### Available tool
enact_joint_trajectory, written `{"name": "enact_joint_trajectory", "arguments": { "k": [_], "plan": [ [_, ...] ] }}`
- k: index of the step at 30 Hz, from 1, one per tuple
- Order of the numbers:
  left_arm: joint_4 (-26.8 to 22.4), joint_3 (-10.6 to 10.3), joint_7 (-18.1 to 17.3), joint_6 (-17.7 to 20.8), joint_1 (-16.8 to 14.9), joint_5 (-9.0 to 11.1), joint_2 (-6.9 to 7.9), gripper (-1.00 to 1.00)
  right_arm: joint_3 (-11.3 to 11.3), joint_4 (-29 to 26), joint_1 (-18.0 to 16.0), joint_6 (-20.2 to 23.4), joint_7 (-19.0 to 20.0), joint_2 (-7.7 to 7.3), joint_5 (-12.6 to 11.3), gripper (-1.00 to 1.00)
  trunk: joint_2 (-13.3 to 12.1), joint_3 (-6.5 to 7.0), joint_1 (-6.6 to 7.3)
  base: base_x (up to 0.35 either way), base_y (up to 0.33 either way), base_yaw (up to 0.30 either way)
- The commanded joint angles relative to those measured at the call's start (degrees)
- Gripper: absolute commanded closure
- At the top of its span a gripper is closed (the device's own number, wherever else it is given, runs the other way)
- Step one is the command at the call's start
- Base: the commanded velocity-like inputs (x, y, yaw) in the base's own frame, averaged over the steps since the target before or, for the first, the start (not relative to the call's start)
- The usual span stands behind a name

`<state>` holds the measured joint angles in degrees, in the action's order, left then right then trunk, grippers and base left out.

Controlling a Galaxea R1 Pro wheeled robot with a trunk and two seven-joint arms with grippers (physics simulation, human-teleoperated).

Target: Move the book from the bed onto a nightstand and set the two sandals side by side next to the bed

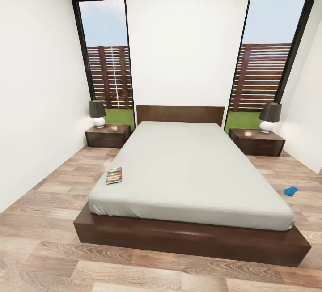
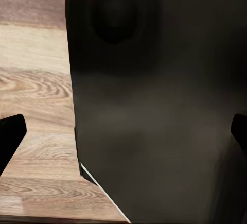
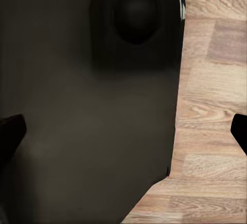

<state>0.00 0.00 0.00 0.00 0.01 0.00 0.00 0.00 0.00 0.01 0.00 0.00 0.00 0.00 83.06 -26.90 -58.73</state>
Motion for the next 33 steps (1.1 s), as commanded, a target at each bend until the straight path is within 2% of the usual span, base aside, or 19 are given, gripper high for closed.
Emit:
{"name": "enact_joint_trajectory", "arguments": {
  "k": [1, 7, 33],
  "plan": [
    [-0.3, -0.2, -0.3, -0.3, -0.3, 0.0, -0.33, -1.00, -0.3, -0.2, -0.3, -0.3, -0.2, 0.33, -0.3, -1.00, 0.0, -0.03, 0.00, 0.000, 0.000, 0.000],
    [-1.0, -0.1, -0.6, -2.1, -1.0, 0.1, -0.75, -1.00, -0.3, -0.2, -0.4, -0.4, -0.2, 0.73, -0.6, -1.00, 0.0, -0.03, 0.00, 0.000, 0.000, 0.000],
    [-1.0, -0.1, -0.6, -2.1, -1.0, 0.1, -0.75, -1.00, -0.3, -0.2, -0.4, -0.4, -0.2, 0.73, -0.6, -1.00, 0.0, -0.03, 0.00, 0.000, 0.000, 0.000]
  ]
}}
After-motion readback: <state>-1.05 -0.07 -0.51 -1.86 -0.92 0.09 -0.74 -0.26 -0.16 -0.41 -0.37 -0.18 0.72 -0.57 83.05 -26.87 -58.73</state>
